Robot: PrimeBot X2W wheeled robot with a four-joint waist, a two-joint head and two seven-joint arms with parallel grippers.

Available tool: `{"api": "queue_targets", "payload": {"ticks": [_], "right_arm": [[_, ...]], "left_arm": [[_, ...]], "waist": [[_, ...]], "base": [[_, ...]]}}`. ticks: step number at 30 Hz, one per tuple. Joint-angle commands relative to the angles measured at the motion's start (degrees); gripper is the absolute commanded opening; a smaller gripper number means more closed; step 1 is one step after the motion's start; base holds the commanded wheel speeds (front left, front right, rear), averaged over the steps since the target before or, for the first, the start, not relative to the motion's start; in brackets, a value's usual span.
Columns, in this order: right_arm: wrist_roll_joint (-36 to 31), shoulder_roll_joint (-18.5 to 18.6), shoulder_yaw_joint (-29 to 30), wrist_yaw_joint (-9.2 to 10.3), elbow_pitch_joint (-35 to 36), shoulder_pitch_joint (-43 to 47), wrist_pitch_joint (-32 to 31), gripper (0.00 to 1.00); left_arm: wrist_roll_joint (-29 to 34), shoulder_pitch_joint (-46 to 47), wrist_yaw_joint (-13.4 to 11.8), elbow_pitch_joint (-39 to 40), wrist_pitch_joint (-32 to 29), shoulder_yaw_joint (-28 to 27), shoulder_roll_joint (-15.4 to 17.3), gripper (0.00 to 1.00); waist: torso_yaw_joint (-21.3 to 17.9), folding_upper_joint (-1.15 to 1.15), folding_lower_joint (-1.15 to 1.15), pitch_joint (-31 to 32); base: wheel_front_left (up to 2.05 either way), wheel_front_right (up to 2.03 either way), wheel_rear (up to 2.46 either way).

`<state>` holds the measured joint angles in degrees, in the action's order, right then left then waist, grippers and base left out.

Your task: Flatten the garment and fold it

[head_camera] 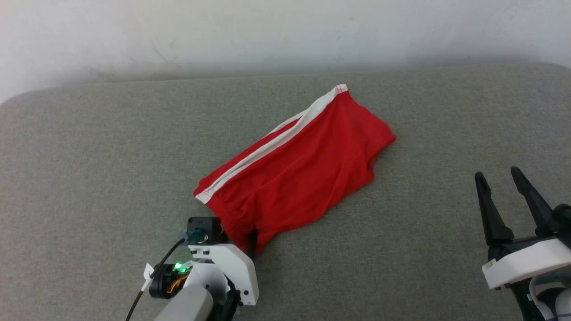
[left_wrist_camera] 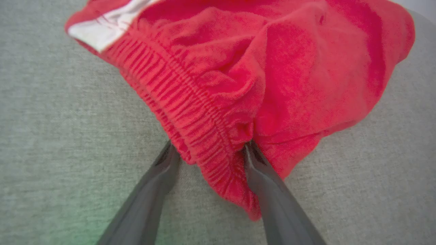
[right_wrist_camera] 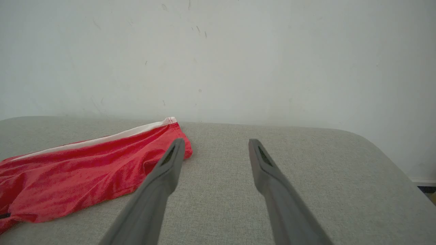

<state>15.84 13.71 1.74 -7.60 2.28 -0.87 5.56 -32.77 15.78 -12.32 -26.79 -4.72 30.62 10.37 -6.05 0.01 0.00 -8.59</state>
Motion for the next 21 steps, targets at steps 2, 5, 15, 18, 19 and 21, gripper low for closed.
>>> {"api": "queue_targets", "payload": {"ticks": [2,5,15,18,19,21], "right_arm": [[-0.53,-0.29,-0.13,0.11,0.40,0.20,-0.32,1.00],[-0.71,0.39,-0.35,0.11,0.11,-0.08,-0.98,1.00],[-0.03,4.71,-3.49,0.11,-4.68,-6.28,-14.61,1.00],[0.94,4.80,-4.79,0.11,-8.27,-11.23,-21.49,1.00],[1.10,4.80,-5.29,0.11,-9.80,-13.14,-23.83,1.00],[0.76,4.89,-6.34,0.11,-12.99,-17.29,-27.35,1.00]], "left_arm": [[-0.75,-2.21,0.87,-3.75,-4.20,2.03,-0.05,0.00],[-1.29,-2.13,2.12,-3.36,-3.46,2.17,-0.32,0.00],[0.37,-2.12,3.26,5.29,7.86,0.75,0.84,0.00],[1.22,-2.03,3.03,8.35,8.35,1.21,1.38,0.00],[1.44,-1.99,2.99,9.23,8.15,1.48,1.50,0.00],[2.01,-1.84,2.93,10.79,7.67,2.18,1.69,0.00]], "waist": [[0.34,-0.01,0.00,-0.52],[1.41,-0.01,0.00,0.04],[6.96,-0.01,0.00,2.27],[8.66,-0.01,0.00,1.40],[9.21,-0.01,0.00,0.97],[10.21,-0.01,0.00,-0.02]], "base": [[0.00,0.00,0.00],[0.00,0.00,0.00],[0.00,0.00,0.00],[0.00,0.00,0.00],[0.00,0.00,0.00],[0.00,0.00,0.00]]}}
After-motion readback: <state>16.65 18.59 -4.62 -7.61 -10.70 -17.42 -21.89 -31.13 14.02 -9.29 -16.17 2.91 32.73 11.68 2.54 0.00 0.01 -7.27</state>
